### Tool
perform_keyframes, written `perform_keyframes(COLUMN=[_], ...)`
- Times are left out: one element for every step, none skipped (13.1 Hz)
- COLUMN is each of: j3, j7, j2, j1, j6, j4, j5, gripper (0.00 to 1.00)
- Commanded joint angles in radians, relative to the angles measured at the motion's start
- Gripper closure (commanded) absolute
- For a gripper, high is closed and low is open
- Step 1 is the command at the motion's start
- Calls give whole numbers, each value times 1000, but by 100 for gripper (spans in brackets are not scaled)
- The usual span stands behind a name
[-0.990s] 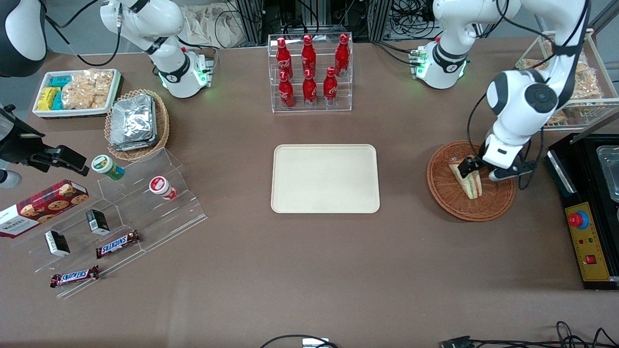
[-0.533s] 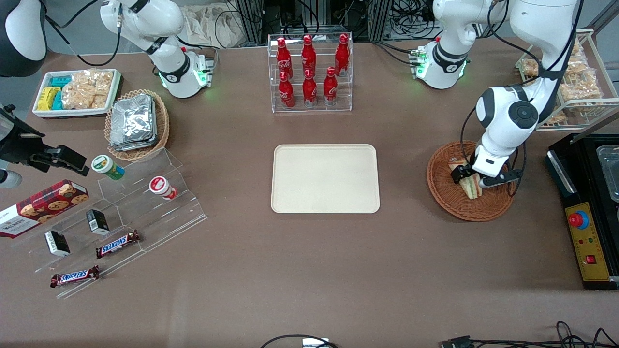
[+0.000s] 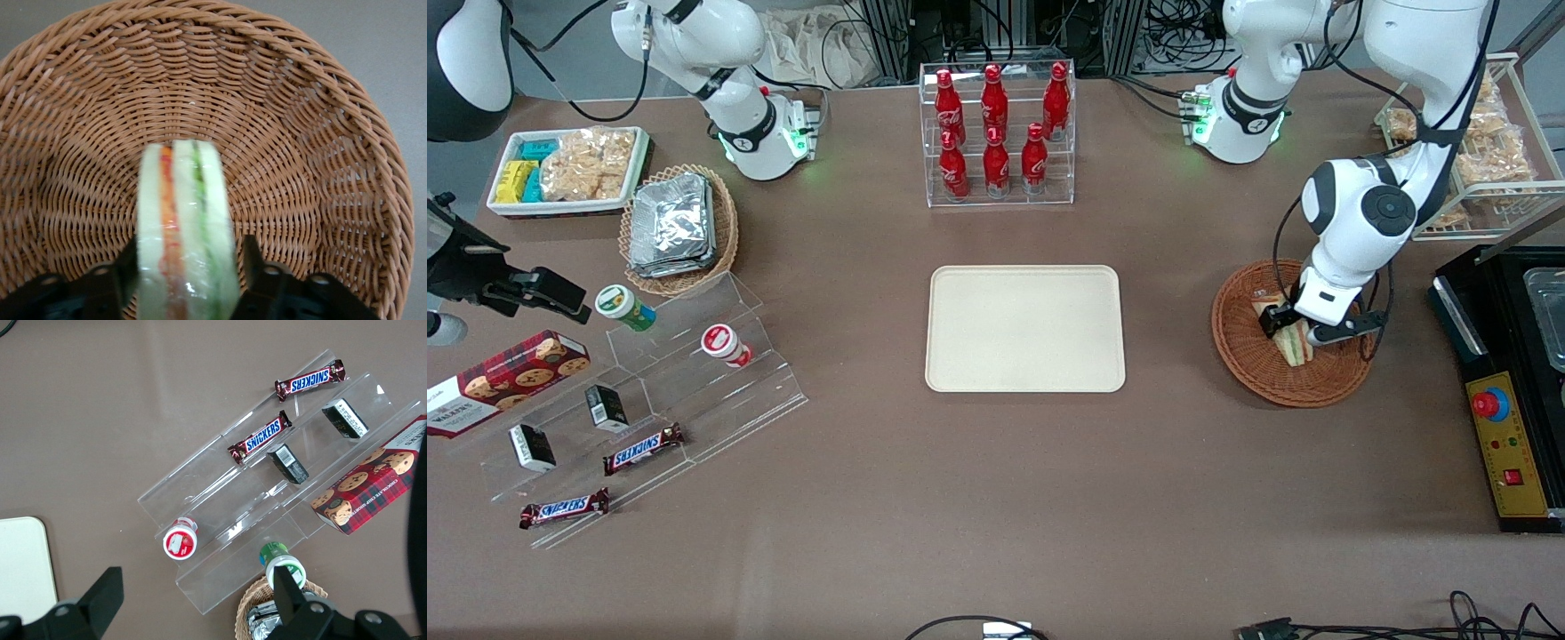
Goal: Place sandwich from basket to tray
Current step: 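Lower the left gripper and close it on the sandwich, then lift the sandwich up out of the basket with the left gripper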
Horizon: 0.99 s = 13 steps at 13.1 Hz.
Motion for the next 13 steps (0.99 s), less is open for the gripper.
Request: perform_keyframes(j3=[4,4,4,4,6,4,6,6,7,12,24,27,27], j7=[-3,0,2,3,3,8,26,64,99,127,158,176,189], j2=[-22,-25,-31,-63,-109,-175,-249,-316,-368,-401,-412,-407,-394], j1=[-6,-6,-6,-6,-6,-6,-6,-6,-5,-3,-5,-5,-6], j6=[-3,-5,-20,-53,-119,-211,-291,-389,-504,-638,-776,-911,-1025], j4=[-17,-17,-15,-11,-3,8,21,50,99,171,263,378,488], j5=[14,14,14,14,14,14,14,14,13,13,13,8,7], gripper=[100,100,100,100,100,100,100,100,100,100,100,100,100])
